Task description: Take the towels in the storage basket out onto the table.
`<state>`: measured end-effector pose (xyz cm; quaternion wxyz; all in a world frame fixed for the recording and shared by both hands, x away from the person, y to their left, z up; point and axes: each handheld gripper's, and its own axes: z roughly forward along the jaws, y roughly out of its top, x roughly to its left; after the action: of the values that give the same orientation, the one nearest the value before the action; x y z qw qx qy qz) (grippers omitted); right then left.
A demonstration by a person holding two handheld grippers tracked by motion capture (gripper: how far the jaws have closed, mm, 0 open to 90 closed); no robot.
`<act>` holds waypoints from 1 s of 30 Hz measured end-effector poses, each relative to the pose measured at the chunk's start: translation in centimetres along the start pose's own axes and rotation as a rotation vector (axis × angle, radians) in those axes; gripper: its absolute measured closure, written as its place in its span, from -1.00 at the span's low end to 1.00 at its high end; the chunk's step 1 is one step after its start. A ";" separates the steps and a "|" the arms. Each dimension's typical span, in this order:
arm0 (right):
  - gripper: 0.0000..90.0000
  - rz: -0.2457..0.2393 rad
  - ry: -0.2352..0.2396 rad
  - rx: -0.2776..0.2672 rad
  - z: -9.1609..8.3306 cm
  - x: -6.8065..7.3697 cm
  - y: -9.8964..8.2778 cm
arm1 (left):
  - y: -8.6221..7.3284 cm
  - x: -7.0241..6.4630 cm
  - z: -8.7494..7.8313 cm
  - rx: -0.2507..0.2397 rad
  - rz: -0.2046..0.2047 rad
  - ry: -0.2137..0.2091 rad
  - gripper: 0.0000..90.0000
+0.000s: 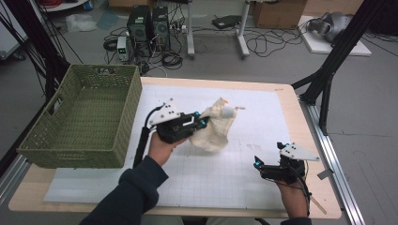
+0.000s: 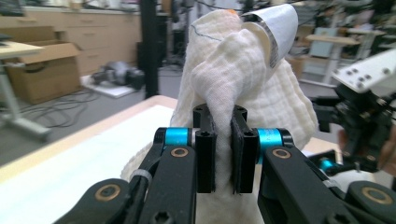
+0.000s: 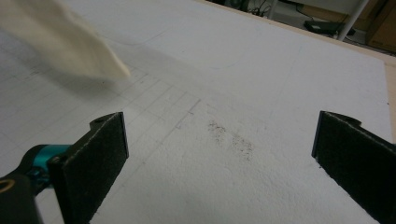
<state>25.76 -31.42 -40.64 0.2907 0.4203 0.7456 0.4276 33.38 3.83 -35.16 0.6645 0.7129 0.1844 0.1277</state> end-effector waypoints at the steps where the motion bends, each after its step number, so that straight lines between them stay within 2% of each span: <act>1: -0.94 0.000 -0.003 -0.001 0.0 -0.1 0.0 | -0.6 -0.2 0.5 0.008 -0.004 -0.009 0.83; 5: -0.94 0.011 -0.009 0.000 -0.2 -0.3 -0.2 | -2.9 -0.2 1.6 0.045 -0.026 -0.018 0.83; 9: -0.94 0.012 -0.016 0.003 -0.2 -0.4 -0.3 | -4.9 0.4 1.4 0.097 -0.050 -0.001 0.80; 13: -0.94 0.013 -0.016 0.009 -0.2 -0.3 -0.4 | -6.6 1.3 0.0 0.162 -0.055 0.036 0.77; 14: -0.94 0.013 -0.016 0.008 -0.2 -0.3 -0.4 | -7.5 1.7 -1.0 0.198 -0.058 0.050 0.75; 15: -0.94 0.013 -0.016 0.008 -0.2 -0.3 -0.4 | -7.5 1.7 -1.0 0.198 -0.058 0.050 0.74; 17: -0.94 0.008 -0.016 0.010 -0.1 -0.3 -0.4 | -8.2 2.4 -2.3 0.250 -0.078 0.079 0.69; 18: -0.94 0.008 -0.016 0.010 -0.1 -0.3 -0.4 | -8.2 2.4 -2.3 0.250 -0.078 0.079 0.66; 22: -0.94 0.009 -0.012 0.019 0.1 0.0 -0.3 | -8.7 3.2 -4.2 0.248 -0.111 0.151 0.57; 23: -0.94 0.008 -0.012 0.019 0.1 0.0 -0.3 | -8.7 3.5 -4.7 0.251 -0.123 0.168 0.48; 24: -0.94 0.005 -0.011 0.019 0.2 0.0 -0.3 | -8.5 3.6 -5.2 0.250 -0.131 0.184 0.25; 25: -0.94 0.005 -0.011 0.019 0.2 0.0 -0.3 | -8.4 3.8 -5.7 0.244 -0.139 0.200 0.25; 26: -0.94 0.006 -0.011 0.022 0.2 0.0 -0.3 | -8.2 3.9 -6.2 0.235 -0.146 0.216 0.14; 28: -0.94 0.005 -0.014 0.028 0.3 0.0 -0.3 | -7.6 4.0 -7.2 0.200 -0.158 0.247 -0.22; 30: -0.94 0.003 -0.013 0.027 0.4 -0.1 -0.3 | -7.1 4.1 -8.3 0.174 -0.155 0.287 -0.29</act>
<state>25.97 -31.44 -41.09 0.2892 0.4280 0.7488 0.4154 32.85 13.38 -41.75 0.5750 0.7258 0.3420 0.1603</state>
